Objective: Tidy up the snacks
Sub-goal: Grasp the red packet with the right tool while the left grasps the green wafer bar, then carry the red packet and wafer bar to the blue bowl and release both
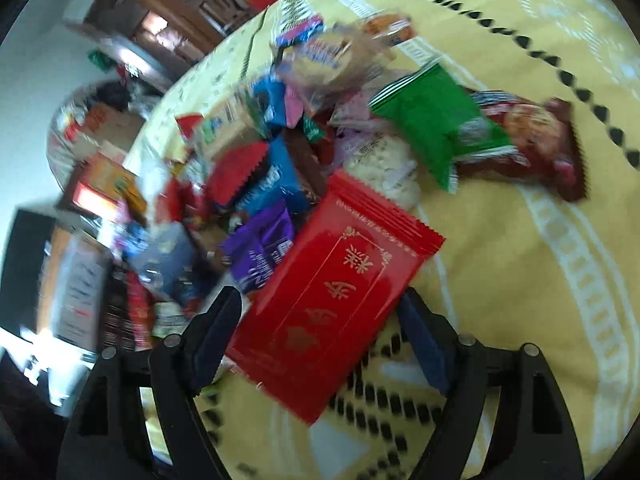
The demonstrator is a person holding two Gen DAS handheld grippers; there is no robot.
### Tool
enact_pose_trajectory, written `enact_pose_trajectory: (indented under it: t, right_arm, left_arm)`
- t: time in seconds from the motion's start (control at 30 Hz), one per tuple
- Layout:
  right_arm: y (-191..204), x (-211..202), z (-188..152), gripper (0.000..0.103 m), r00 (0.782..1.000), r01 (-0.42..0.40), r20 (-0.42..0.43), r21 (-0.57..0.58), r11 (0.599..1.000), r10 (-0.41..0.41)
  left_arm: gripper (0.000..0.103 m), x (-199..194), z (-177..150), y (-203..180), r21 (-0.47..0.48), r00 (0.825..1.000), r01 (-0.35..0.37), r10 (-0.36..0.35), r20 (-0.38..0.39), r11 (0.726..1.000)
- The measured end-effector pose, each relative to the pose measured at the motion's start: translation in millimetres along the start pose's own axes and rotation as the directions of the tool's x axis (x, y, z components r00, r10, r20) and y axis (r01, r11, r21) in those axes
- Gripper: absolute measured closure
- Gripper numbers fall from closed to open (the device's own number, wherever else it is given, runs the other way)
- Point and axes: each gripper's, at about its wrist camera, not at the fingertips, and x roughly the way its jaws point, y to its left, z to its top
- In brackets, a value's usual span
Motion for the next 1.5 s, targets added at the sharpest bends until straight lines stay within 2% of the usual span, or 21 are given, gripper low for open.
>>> enact_pose_trajectory:
  t: [0.07, 0.17, 0.3, 0.33, 0.37, 0.4, 0.47, 0.57, 0.6, 0.67, 0.7, 0.73, 0.87, 0.97, 1.0, 1.03, 1.07, 1.13, 1.17, 1.27, 1.5]
  right_arm:
    - [2, 4, 0, 0.026, 1.0, 0.026, 0.009, -0.084, 0.996, -0.025]
    - [3, -10, -5, 0.03, 1.0, 0.028, -0.001, -0.166, 0.986, -0.028]
    - [7, -40, -13, 0.032, 0.999, 0.047, 0.028, -0.259, 0.965, -0.041]
    - [8, -46, -16, 0.032, 0.998, 0.06, 0.034, -0.284, 0.957, -0.052]
    - [8, -53, -19, 0.032, 0.997, 0.076, 0.039, -0.311, 0.947, -0.067]
    - [7, -57, -21, 0.033, 0.996, 0.093, 0.041, -0.334, 0.938, -0.084]
    - [1, -61, -25, 0.033, 0.992, 0.126, 0.037, -0.361, 0.924, -0.121]
    - [-9, -60, -31, 0.033, 0.985, 0.165, 0.023, -0.391, 0.906, -0.17]
    - [-11, -55, -33, 0.033, 0.984, 0.172, 0.018, -0.395, 0.903, -0.18]
    - [-21, -50, -36, 0.034, 0.985, 0.156, -0.004, -0.377, 0.913, -0.17]
    - [-24, -51, -37, 0.034, 0.986, 0.155, 0.004, -0.364, 0.919, -0.165]
    - [-26, -51, -38, 0.033, 0.988, 0.149, 0.005, -0.349, 0.925, -0.157]
    - [-30, -59, -37, 0.027, 0.989, 0.144, 0.033, -0.266, 0.953, -0.141]
    - [-31, -59, -39, 0.026, 0.985, 0.169, 0.059, -0.206, 0.964, -0.161]
    - [-32, -59, -41, 0.026, 0.982, 0.183, 0.072, -0.188, 0.965, -0.172]
    - [-33, -58, -42, 0.026, 0.98, 0.194, 0.085, -0.174, 0.966, -0.181]
    - [-31, -55, -44, 0.027, 0.975, 0.213, 0.095, -0.174, 0.961, -0.199]
    - [-23, -47, -49, 0.032, 0.964, 0.261, 0.102, -0.21, 0.942, -0.245]
    - [-20, -45, -51, 0.037, 0.961, 0.274, 0.111, -0.227, 0.935, -0.254]
    - [-23, -51, -51, 0.042, 0.963, 0.262, 0.129, -0.237, 0.936, -0.237]
    - [-10, -87, -41, 0.044, 0.96, 0.246, 0.204, -0.271, 0.93, -0.194]
  left_arm:
    - [0.047, 15, 4, -12, 0.052, 1.0, 0.011, -0.01, -0.021, 0.999]
    - [0.047, 32, 7, -20, 0.131, 0.999, 0.0, 0.004, -0.035, 0.991]
    - [0.049, 59, 1, -28, 0.231, 0.994, -0.055, 0.075, -0.079, 0.972]
    - [0.058, 60, 0, -28, 0.237, 0.993, -0.057, 0.081, -0.09, 0.97]
    - [0.066, 60, -1, -27, 0.226, 0.991, -0.05, 0.075, -0.107, 0.973]
    - [0.067, 56, -1, -24, 0.198, 0.99, -0.034, 0.06, -0.125, 0.98]
    - [0.067, 44, -3, -15, 0.077, 0.987, 0.032, -0.02, -0.158, 0.997]
    - [0.067, 23, -14, -6, -0.054, 0.978, 0.11, -0.118, -0.17, 0.992]
    - [0.066, 18, -18, -3, -0.087, 0.977, 0.119, -0.132, -0.167, 0.989]
    - [0.048, 12, -26, 0, -0.118, 0.981, 0.107, -0.124, -0.149, 0.987]
    - [0.027, 11, -27, 0, -0.115, 0.986, 0.089, -0.104, -0.134, 0.989]
    - [0.018, 7, -28, -1, -0.108, 0.992, 0.071, -0.081, -0.099, 0.992]
    - [0.018, 21, -13, -10, -0.057, 0.997, 0.047, -0.051, -0.062, 0.997]
    - [0.023, 46, -8, -17, -0.022, 0.993, 0.019, -0.021, -0.112, 1.0]
    - [0.038, 55, -11, -21, 0.002, 0.99, 0.005, -0.004, -0.142, 1.0]
    - [0.048, 58, -13, -25, 0.02, 0.987, -0.011, 0.014, -0.159, 1.0]
    - [0.05, 60, -14, -29, 0.03, 0.988, -0.027, 0.031, -0.154, 0.999]
    - [0.066, 55, -16, -33, 0.044, 0.987, -0.047, 0.053, -0.151, 0.998]
    - [0.066, 52, -16, -34, 0.049, 0.987, -0.051, 0.058, -0.15, 0.998]
    - [0.066, 39, -9, -29, 0.04, 0.991, -0.056, 0.061, -0.123, 0.998]
    - [0.066, 1, 21, -13, -0.011, 0.997, -0.078, 0.078, -0.007, 0.997]
